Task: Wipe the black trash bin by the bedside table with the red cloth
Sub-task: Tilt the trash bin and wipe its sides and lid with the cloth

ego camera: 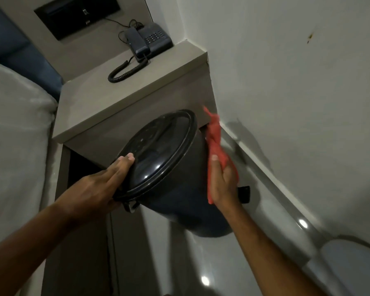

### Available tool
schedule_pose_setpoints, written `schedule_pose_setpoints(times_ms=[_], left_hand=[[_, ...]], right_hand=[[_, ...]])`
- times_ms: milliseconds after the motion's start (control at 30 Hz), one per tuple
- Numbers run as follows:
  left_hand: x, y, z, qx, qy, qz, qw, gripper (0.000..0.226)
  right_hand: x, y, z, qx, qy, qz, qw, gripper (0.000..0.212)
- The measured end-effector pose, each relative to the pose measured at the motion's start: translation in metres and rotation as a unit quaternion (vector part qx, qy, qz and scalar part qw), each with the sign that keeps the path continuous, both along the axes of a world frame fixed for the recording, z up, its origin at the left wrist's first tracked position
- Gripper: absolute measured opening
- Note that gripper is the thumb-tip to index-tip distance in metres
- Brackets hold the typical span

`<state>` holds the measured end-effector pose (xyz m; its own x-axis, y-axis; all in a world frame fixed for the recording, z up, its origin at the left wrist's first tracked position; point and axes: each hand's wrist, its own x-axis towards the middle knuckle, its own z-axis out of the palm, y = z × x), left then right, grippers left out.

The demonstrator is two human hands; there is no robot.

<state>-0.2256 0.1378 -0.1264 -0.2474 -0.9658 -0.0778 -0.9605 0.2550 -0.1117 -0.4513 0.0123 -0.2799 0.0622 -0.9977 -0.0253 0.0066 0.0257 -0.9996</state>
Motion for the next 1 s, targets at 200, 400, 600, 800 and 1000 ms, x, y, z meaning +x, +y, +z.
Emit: schedule_pose_setpoints(times_ms=[200, 400, 600, 800, 1000], left_hand=[[0.008, 0.001, -0.013, 0.028, -0.054, -0.103, 0.993, 0.109], [0.028, -0.001, -0.024, 0.016, -0.059, -0.073, 0.995, 0.105], [0.034, -0.005, -0.025, 0.039, -0.018, -0.031, 0.999, 0.106], [0.036, -0.007, -0.027, 0.052, 0.006, -0.011, 0.999, 0.109], [0.032, -0.014, -0.023, 0.069, -0.003, -0.014, 0.998, 0.094]], right_hand=[[0.002, -0.010, -0.012, 0.226, -0.244, 0.076, 0.940, 0.042], [0.003, -0.024, -0.010, 0.197, -0.309, 0.127, 0.922, 0.057], [0.011, -0.013, -0.055, 0.308, -0.141, 0.132, 0.932, 0.057], [0.002, -0.053, -0.008, 0.306, -0.294, 0.153, 0.893, 0.053], [0.028, -0.086, 0.078, -0.176, 0.210, 0.284, 0.919, 0.065]])
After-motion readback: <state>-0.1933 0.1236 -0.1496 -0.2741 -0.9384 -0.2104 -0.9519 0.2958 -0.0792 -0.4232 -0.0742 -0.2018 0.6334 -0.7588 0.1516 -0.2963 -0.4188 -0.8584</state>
